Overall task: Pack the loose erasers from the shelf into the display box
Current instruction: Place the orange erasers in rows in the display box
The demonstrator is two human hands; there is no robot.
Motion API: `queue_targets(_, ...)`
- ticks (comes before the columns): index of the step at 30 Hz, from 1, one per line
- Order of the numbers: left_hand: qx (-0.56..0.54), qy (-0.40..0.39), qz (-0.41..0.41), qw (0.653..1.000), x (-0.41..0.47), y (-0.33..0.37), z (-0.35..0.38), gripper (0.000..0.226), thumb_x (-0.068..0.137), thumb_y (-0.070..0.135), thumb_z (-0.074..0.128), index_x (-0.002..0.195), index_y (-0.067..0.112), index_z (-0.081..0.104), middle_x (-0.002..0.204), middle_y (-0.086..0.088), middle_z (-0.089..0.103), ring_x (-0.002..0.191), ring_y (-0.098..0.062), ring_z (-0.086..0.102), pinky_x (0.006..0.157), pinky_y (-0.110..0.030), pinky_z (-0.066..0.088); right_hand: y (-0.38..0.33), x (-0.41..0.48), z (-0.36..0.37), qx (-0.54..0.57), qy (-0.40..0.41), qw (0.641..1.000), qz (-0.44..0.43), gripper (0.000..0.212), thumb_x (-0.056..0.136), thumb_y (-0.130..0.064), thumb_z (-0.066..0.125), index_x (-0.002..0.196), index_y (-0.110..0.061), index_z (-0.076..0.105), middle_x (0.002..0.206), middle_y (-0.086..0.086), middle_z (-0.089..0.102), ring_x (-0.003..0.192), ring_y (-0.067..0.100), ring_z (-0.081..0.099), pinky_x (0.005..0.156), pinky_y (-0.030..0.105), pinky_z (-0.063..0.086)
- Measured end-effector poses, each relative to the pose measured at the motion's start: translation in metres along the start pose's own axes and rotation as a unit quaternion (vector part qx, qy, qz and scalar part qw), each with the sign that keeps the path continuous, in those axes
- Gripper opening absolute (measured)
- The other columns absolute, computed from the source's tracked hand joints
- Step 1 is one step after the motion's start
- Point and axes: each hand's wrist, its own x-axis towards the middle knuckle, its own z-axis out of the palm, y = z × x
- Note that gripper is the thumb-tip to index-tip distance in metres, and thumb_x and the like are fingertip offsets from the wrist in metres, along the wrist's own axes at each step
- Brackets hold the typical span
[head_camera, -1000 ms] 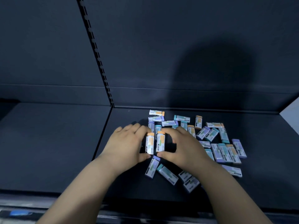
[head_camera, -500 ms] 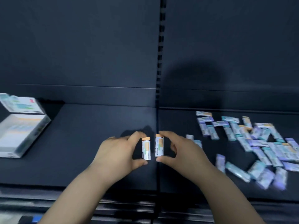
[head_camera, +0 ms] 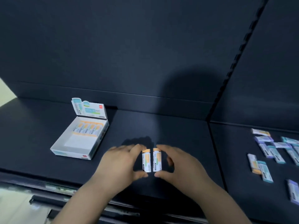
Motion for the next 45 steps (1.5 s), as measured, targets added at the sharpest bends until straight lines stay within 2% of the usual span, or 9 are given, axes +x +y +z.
queue_targets(4, -0.007, 0.011, -0.02, 1.0, -0.005, -0.02, -0.003, 0.076, 0.032, 0.062, 0.083, 0.097, 0.029, 0.063, 0.077, 0.015, 0.067, 0.063, -0.008, 0.065, 0.055, -0.022, 0.048, -0.014, 0.017, 0.008, 0.015, -0.013, 1.0, -0.011, 0.069, 0.074, -0.053, 0.067, 0.133, -0.051, 0.03, 0.085, -0.026, 0.04, 0.08, -0.009, 0.044, 0.071, 0.012, 0.036)
queue_targets(7, -0.007, 0.008, -0.024, 1.0, -0.009, -0.043, -0.005, 0.075, 0.033, 0.064, 0.081, 0.098, 0.031, 0.062, 0.079, 0.016, 0.067, 0.065, -0.007, 0.065, 0.054, -0.023, 0.049, -0.029, 0.026, 0.016, 0.035, -0.009, 0.999, -0.004, 0.069, 0.072, -0.052, 0.069, 0.13, -0.052, 0.033, 0.086, -0.027, 0.042, 0.085, -0.007, 0.047, 0.077, 0.012, 0.039)
queue_targets(15, 0.028, 0.039, -0.019, 0.999, -0.023, -0.139, -0.028, 0.072, 0.028, 0.061, 0.085, 0.091, 0.028, 0.069, 0.061, 0.014, 0.061, 0.05, -0.006, 0.059, 0.047, -0.018, 0.044, -0.093, 0.078, 0.05, 0.038, 0.036, 0.998, 0.025, 0.072, 0.073, -0.054, 0.068, 0.135, -0.05, 0.03, 0.087, -0.023, 0.041, 0.082, -0.005, 0.046, 0.074, 0.013, 0.04)
queue_targets(19, 0.024, 0.027, -0.012, 0.999, -0.027, -0.2, -0.034, 0.071, 0.033, 0.058, 0.086, 0.095, 0.026, 0.068, 0.064, 0.013, 0.061, 0.051, -0.007, 0.059, 0.048, -0.021, 0.045, -0.131, 0.107, 0.07, 0.03, 0.065, 0.997, 0.042, 0.069, 0.074, -0.053, 0.068, 0.133, -0.05, 0.032, 0.088, -0.019, 0.041, 0.081, -0.001, 0.046, 0.071, 0.016, 0.042)
queue_targets(22, 0.023, -0.006, -0.031, 0.999, -0.025, -0.234, -0.044, 0.068, 0.055, 0.062, 0.076, 0.115, 0.032, 0.059, 0.092, 0.014, 0.066, 0.078, -0.008, 0.064, 0.068, -0.026, 0.047, -0.151, 0.125, 0.083, 0.004, 0.07, 0.996, 0.053, 0.07, 0.077, -0.052, 0.066, 0.136, -0.048, 0.029, 0.086, -0.026, 0.036, 0.081, -0.001, 0.044, 0.066, 0.015, 0.038)
queue_targets(25, 0.018, -0.033, -0.02, 0.999, -0.021, -0.257, -0.043, 0.066, 0.075, 0.064, 0.057, 0.133, 0.04, 0.036, 0.12, 0.017, 0.053, 0.106, -0.007, 0.054, 0.086, -0.024, 0.038, -0.163, 0.137, 0.095, -0.005, 0.077, 0.994, 0.072, 0.07, 0.078, -0.052, 0.064, 0.138, -0.046, 0.027, 0.086, -0.03, 0.031, 0.087, -0.003, 0.04, 0.07, 0.017, 0.036)
queue_targets(30, 0.017, -0.099, 0.016, 0.995, -0.008, -0.266, -0.035, 0.058, 0.076, 0.064, 0.05, 0.127, 0.038, 0.041, 0.112, 0.014, 0.048, 0.099, -0.008, 0.054, 0.076, -0.024, 0.04, -0.173, 0.138, 0.104, -0.008, 0.085, 0.988, 0.129, 0.068, 0.077, -0.054, 0.064, 0.135, -0.047, 0.03, 0.09, -0.025, 0.034, 0.089, -0.001, 0.041, 0.073, 0.018, 0.036)
queue_targets(36, 0.044, -0.154, 0.031, 0.987, 0.001, -0.263, -0.029, 0.048, 0.077, 0.049, 0.054, 0.119, 0.029, 0.044, 0.108, 0.007, 0.043, 0.093, -0.011, 0.051, 0.072, -0.025, 0.042, -0.175, 0.142, 0.107, -0.038, 0.069, 0.985, 0.153, 0.069, 0.079, -0.052, 0.063, 0.138, -0.045, 0.029, 0.117, -0.017, 0.044, 0.107, 0.009, 0.052, 0.082, 0.024, 0.046)
queue_targets(45, 0.013, -0.197, -0.001, 0.98, 0.005, -0.258, -0.027, 0.063, 0.073, 0.058, 0.061, 0.122, 0.028, 0.037, 0.114, 0.006, 0.042, 0.096, -0.012, 0.051, 0.077, -0.026, 0.045, -0.168, 0.156, 0.097, -0.113, 0.005, 0.982, 0.154, 0.067, 0.082, -0.054, 0.058, 0.14, -0.039, 0.028, 0.129, -0.01, 0.041, 0.117, 0.013, 0.047, 0.087, 0.027, 0.043)
